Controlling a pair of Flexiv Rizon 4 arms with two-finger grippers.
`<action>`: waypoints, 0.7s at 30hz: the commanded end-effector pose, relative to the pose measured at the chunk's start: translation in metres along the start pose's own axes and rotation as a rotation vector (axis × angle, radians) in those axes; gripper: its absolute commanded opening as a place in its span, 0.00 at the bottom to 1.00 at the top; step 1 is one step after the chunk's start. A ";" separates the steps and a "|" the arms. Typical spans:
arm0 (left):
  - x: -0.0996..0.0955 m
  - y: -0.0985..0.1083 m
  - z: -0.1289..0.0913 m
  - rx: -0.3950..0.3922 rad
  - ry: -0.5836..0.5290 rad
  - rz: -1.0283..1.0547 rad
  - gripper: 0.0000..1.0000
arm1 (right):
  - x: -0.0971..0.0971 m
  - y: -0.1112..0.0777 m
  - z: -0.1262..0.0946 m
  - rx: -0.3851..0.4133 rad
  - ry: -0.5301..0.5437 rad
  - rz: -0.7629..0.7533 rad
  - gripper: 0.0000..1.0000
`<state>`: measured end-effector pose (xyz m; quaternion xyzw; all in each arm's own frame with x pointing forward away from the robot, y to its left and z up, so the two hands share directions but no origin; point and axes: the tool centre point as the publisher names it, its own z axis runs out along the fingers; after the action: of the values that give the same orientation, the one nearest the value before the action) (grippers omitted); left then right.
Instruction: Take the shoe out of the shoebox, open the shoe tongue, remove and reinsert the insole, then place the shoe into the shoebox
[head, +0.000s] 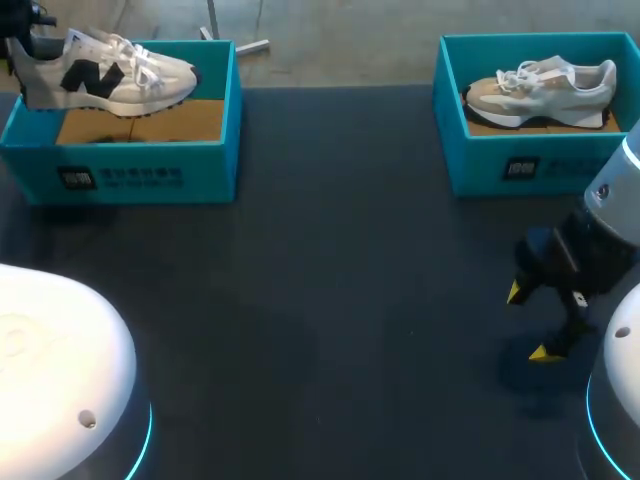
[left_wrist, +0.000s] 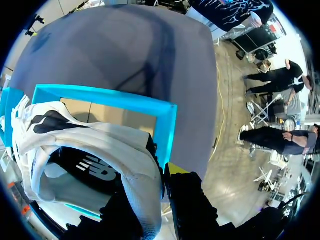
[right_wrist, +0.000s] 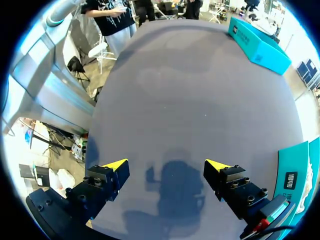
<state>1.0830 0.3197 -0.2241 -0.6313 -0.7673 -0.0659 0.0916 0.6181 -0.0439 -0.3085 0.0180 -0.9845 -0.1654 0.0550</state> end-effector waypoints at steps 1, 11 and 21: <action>-0.002 0.005 0.007 0.014 0.005 -0.011 0.00 | 0.000 0.000 0.001 0.002 -0.001 0.000 1.00; -0.014 0.005 0.026 0.027 0.016 -0.033 0.00 | 0.000 0.000 0.001 0.002 -0.001 0.000 1.00; -0.027 0.013 0.046 0.022 0.035 -0.056 0.00 | 0.000 0.000 0.001 0.002 -0.001 0.000 1.00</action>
<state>1.0941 0.3080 -0.2712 -0.6082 -0.7831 -0.0718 0.1079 0.6181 -0.0439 -0.3085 0.0180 -0.9845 -0.1654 0.0550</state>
